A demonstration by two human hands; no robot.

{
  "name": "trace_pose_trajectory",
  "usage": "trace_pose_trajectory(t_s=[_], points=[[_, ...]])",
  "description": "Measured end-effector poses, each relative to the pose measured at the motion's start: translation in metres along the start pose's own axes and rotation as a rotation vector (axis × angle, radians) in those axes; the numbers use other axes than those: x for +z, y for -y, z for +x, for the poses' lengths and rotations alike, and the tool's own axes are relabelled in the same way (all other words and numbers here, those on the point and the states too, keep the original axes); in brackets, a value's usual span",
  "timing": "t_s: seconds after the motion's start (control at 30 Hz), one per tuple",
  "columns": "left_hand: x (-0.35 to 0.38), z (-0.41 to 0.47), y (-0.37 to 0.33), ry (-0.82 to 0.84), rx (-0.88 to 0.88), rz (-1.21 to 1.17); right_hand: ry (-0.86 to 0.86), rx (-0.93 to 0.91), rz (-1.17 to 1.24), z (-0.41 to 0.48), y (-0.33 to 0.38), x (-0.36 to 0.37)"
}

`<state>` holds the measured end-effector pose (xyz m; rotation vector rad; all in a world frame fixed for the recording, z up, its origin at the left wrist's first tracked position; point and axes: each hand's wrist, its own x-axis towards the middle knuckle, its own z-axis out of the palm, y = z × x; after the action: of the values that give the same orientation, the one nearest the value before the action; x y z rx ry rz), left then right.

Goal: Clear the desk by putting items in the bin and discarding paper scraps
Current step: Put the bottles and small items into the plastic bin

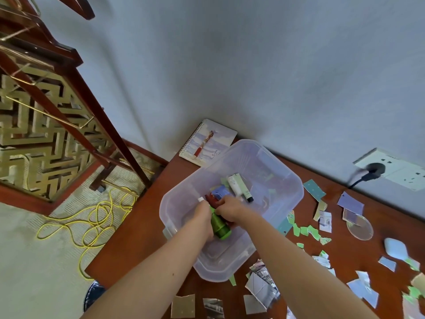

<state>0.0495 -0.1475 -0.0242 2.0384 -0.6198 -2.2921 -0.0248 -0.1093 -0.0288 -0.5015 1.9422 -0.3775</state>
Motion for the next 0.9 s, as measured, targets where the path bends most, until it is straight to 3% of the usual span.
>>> trace_pose_trajectory(t_s=[0.3,0.57,0.77,0.9], points=[[0.004,0.011,0.001,0.043,-0.031,-0.067,0.013,-0.007,-0.035,0.004,0.001,-0.003],[0.001,0.000,0.002,0.056,0.119,-0.034,-0.011,-0.034,0.001,-0.005,-0.003,-0.007],[0.009,-0.004,0.003,-0.110,0.319,0.033,-0.190,-0.134,0.164,-0.024,-0.009,-0.026],[0.025,-0.043,0.000,-0.030,0.529,-0.045,-0.464,-0.285,0.458,-0.041,-0.015,-0.040]])
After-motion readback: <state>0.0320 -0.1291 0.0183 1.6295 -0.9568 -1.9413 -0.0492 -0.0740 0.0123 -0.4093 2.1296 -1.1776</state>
